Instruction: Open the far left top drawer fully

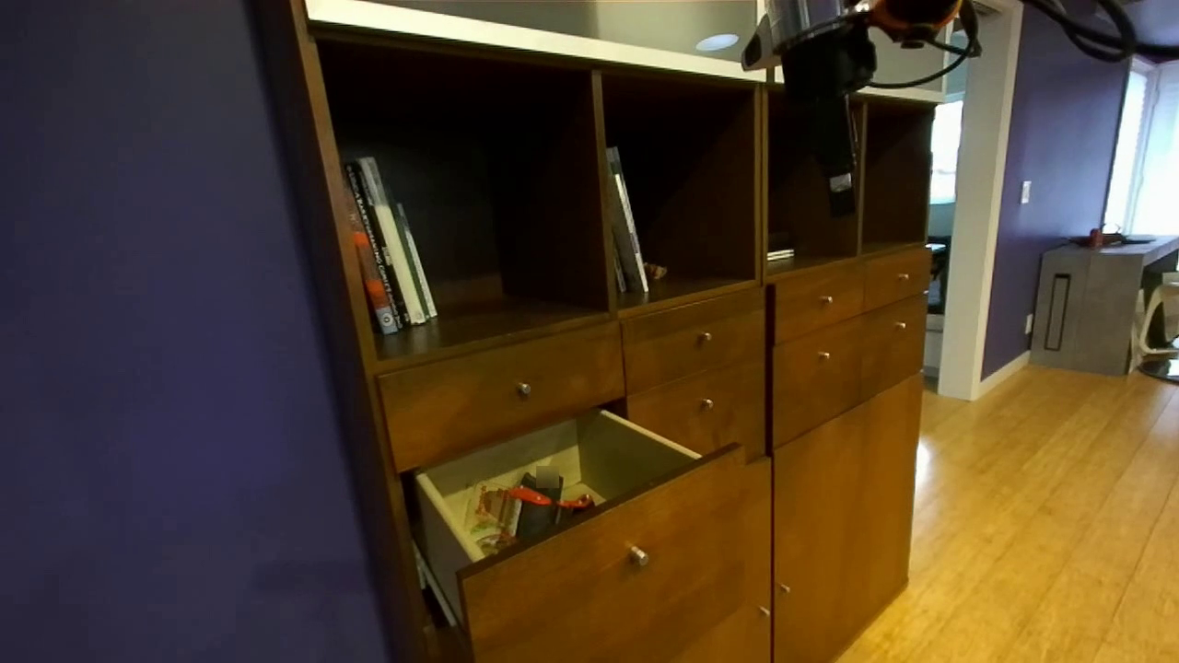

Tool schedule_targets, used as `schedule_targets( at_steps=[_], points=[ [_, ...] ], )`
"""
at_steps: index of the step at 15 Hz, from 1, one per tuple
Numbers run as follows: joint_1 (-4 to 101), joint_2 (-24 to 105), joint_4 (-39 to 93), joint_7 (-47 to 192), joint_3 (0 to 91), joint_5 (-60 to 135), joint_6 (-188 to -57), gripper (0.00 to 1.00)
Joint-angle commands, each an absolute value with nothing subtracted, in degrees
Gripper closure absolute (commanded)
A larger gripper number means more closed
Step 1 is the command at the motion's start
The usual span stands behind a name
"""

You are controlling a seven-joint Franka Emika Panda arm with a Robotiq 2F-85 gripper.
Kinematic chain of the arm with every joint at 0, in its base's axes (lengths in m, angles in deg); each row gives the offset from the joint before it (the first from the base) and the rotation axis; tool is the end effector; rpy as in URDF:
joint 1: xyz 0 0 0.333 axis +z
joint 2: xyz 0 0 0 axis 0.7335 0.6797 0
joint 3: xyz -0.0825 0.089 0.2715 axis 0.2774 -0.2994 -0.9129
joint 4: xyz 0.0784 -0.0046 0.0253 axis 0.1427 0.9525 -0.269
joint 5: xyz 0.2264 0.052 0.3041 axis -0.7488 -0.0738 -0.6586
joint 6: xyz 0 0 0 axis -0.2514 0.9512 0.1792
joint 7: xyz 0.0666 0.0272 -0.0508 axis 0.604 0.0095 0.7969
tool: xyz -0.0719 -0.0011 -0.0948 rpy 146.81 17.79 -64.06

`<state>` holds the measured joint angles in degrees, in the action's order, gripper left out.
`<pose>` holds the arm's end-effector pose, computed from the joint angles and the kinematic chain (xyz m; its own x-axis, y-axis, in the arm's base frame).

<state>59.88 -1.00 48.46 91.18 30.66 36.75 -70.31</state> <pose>0.3607 0.1651 0.5965 0.8024 0.5797 -0.1420 0.5930 -0.8011 0.0805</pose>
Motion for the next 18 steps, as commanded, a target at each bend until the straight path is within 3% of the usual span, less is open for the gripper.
schedule_targets(
  at_steps=[1,10,18],
  points=[
    [60.1,-0.8,48.2,91.2,31.4,36.8,-70.1,0.00],
    [63.0,5.5,46.9,74.2,23.6,28.4,-75.3,0.00],
    [63.2,16.5,45.8,46.5,16.4,27.7,-93.1,0.00]
  ],
)
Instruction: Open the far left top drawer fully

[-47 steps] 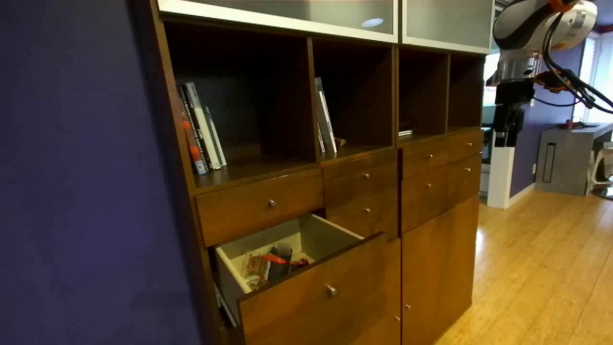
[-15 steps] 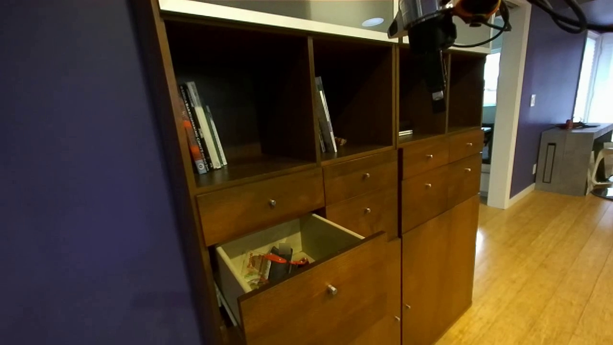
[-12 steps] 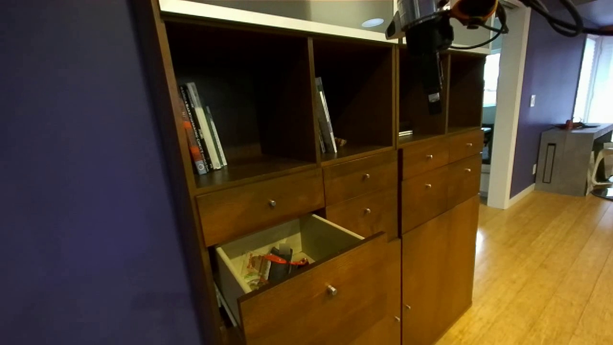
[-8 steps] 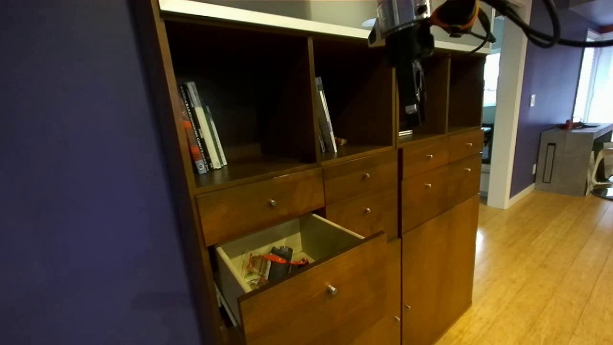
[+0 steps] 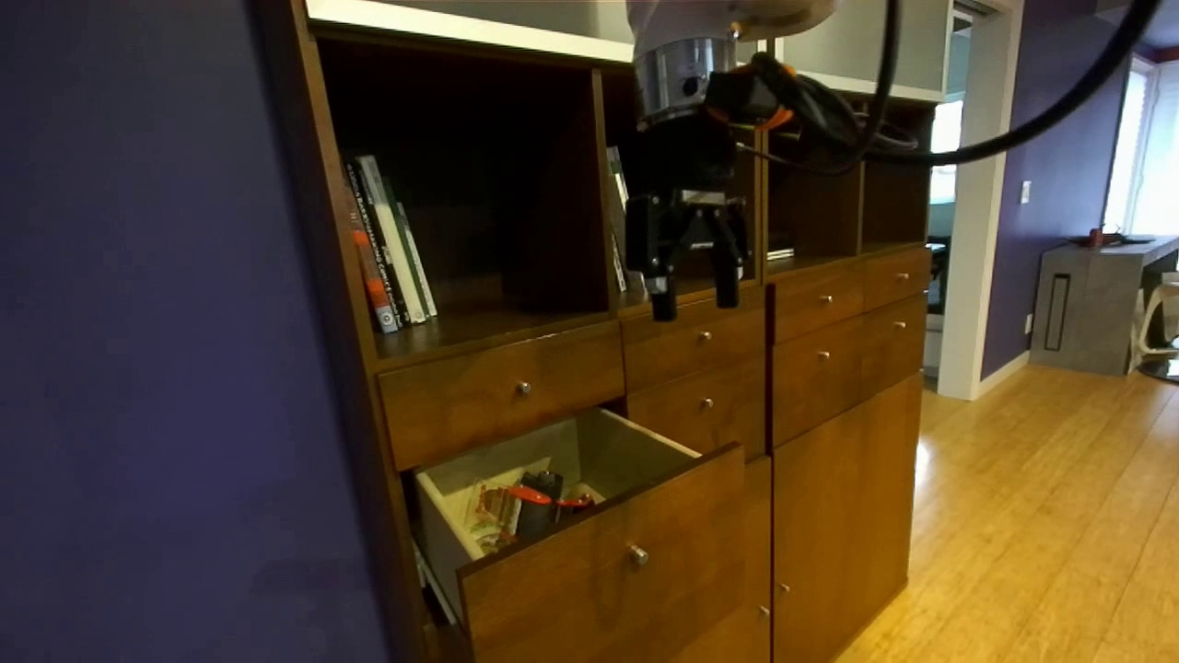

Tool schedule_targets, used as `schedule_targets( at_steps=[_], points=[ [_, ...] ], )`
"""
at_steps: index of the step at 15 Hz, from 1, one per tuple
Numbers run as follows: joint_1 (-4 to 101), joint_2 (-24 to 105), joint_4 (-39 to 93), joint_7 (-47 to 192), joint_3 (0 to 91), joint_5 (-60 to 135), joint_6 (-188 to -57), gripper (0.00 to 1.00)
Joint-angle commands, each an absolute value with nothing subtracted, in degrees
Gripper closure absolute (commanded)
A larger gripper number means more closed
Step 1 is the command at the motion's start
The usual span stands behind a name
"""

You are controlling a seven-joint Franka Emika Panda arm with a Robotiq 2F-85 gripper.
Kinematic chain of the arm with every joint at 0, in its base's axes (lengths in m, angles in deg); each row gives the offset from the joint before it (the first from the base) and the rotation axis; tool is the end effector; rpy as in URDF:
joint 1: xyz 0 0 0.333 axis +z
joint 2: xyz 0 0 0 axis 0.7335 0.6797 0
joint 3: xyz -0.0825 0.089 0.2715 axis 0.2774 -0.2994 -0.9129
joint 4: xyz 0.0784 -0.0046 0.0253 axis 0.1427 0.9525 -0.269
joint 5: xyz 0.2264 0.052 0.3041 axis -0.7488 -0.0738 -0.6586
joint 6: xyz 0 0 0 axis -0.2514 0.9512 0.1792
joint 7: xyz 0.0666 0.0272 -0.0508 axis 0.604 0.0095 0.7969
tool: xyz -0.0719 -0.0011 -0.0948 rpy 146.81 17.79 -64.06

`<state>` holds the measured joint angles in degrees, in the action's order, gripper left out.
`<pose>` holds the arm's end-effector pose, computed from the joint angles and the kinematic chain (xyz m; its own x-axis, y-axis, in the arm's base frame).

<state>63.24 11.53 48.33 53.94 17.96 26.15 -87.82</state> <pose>0.3599 0.3300 0.5192 0.9676 0.2452 -0.0602 0.2432 -0.9692 -0.0398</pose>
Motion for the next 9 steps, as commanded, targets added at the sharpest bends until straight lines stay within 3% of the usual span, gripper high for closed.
schedule_targets(
  at_steps=[1,9],
  points=[
    [63.3,18.6,44.9,44.9,16.2,29.3,-95.1,0.00],
    [64.3,19.1,46.1,45.8,17.9,30.0,-97.0,0.00]
  ],
)
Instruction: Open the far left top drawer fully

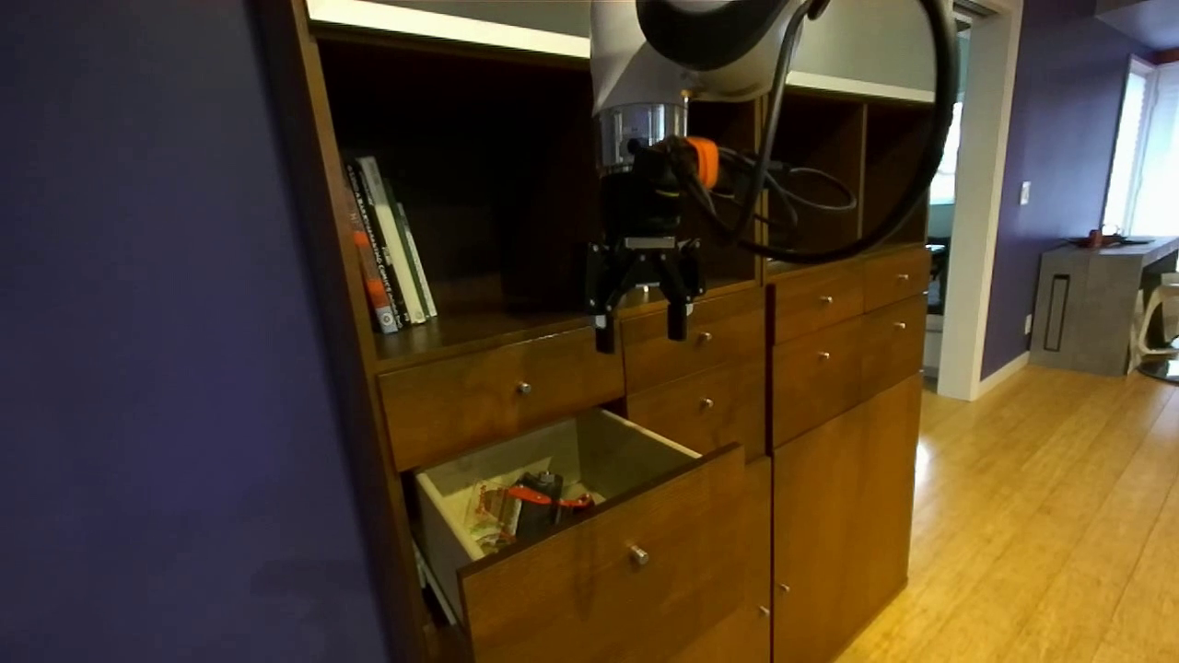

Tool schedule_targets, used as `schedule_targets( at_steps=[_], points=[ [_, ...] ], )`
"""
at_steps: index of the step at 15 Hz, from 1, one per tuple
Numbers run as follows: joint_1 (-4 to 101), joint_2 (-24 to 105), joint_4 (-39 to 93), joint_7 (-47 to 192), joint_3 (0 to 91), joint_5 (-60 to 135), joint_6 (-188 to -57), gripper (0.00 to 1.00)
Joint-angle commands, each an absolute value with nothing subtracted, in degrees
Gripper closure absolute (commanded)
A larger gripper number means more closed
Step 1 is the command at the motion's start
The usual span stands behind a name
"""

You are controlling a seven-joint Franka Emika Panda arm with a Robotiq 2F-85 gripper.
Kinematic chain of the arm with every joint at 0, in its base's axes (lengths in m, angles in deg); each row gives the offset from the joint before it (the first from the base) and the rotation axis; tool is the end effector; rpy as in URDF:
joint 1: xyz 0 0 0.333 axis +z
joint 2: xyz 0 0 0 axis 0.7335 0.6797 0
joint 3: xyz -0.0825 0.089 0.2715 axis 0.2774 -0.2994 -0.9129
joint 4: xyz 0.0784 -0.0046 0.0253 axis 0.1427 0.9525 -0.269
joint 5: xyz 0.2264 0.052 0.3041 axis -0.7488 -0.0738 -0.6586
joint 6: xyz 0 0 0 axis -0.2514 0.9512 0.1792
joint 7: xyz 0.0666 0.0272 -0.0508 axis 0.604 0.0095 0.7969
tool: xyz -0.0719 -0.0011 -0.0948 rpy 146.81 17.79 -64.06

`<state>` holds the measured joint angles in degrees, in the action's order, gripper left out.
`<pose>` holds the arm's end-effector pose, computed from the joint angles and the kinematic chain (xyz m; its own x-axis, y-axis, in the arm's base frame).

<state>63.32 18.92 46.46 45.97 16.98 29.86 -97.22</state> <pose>0.3971 0.3537 0.4888 0.9905 0.1374 0.0088 0.1377 -0.9889 -0.0565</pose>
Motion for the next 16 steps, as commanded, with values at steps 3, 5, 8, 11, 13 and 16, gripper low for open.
schedule_targets(
  at_steps=[3,5,8,11,13,16],
  points=[
    [64.4,20.5,45.2,45.7,17.8,30.1,-99.0,0.00],
    [64.6,24.2,42.2,43.0,17.4,31.9,-99.8,0.00],
    [65.5,28.5,38.3,40.4,17.6,35.5,-101.4,0.00],
    [67.3,33.1,34.5,36.4,18.6,41.1,-101.3,0.00],
    [69.2,36.1,31.7,34.0,19.4,44.1,-101.2,0.00],
    [72.0,40.1,28.2,32.1,21.0,47.6,-102.8,0.00]
  ],
)
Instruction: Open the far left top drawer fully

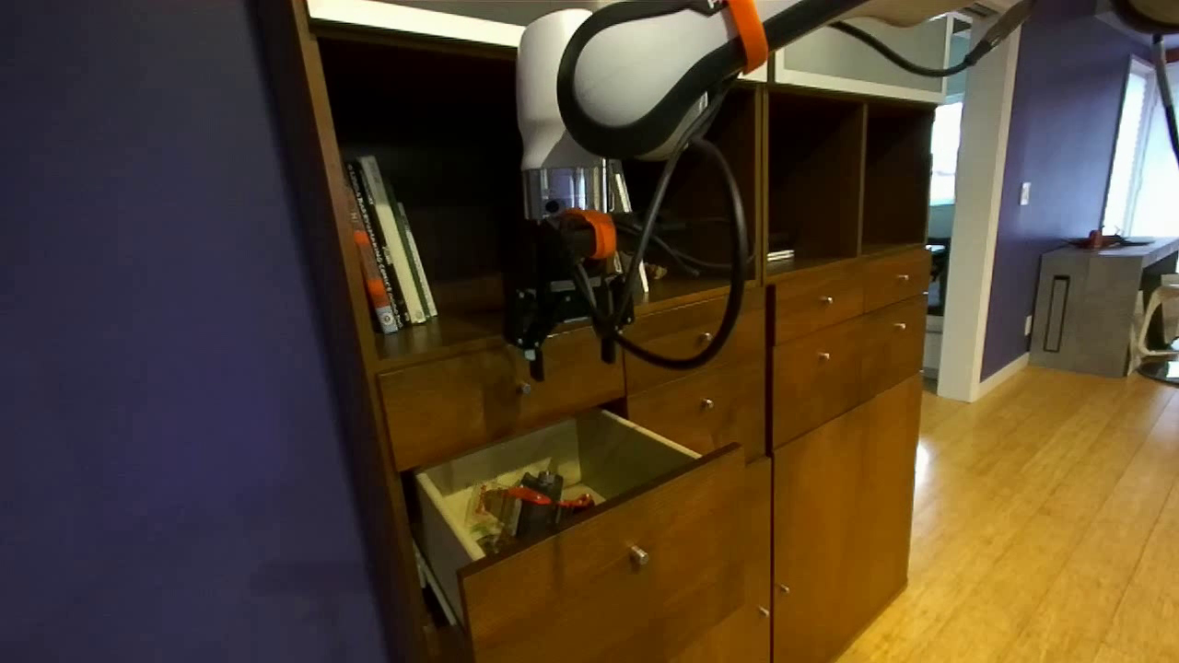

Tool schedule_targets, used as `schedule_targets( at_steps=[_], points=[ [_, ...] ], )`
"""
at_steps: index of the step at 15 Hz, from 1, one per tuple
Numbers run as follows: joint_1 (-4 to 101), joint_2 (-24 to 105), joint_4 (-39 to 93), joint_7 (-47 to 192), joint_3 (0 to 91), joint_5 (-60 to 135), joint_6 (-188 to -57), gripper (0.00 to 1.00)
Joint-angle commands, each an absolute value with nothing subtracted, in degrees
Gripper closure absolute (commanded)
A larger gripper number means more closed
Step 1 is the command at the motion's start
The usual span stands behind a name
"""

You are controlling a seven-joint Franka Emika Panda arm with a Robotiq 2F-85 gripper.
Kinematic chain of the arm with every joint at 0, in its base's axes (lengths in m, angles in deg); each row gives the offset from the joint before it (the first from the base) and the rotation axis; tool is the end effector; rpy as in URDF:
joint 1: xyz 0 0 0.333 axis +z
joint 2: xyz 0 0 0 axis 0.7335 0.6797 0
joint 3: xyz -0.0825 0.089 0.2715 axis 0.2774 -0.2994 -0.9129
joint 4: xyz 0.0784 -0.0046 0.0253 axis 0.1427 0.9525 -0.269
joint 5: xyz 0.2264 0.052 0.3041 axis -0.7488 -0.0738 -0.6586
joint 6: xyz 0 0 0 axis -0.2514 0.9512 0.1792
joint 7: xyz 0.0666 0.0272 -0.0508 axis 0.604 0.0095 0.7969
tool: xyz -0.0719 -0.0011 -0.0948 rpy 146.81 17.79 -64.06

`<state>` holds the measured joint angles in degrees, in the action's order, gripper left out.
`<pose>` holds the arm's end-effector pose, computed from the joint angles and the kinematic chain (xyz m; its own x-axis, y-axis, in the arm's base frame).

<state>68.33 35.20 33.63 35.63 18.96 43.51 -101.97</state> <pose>0.4608 0.4031 0.4530 0.9905 0.0845 0.1082 0.0849 -0.9964 0.0003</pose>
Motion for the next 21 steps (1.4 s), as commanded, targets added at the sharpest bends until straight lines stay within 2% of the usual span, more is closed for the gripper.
schedule_targets(
  at_steps=[1,9,10,11,13,17,19,20,21],
  points=[
    [72.8,41.1,27.3,31.7,21.6,48.7,-103.6,0.00],
    [76.6,46.0,23.3,29.8,26.5,53.0,-109.1,0.01],
    [76.7,46.2,23.2,29.6,26.9,52.9,-109.7,0.07],
    [76.7,46.4,23.2,29.8,27.2,52.5,-110.3,0.26],
    [76.8,46.6,23.4,30.0,27.8,52.4,-111.4,0.35],
    [77.1,46.9,24.0,29.7,28.7,52.9,-113.3,0.64],
    [77.5,47.1,24.1,29.5,29.2,53.6,-114.5,0.61],
    [77.6,47.1,24.2,29.5,29.5,53.9,-115.1,0.68],
    [77.8,47.2,24.3,29.3,29.8,54.5,-115.5,0.64]
  ],
)
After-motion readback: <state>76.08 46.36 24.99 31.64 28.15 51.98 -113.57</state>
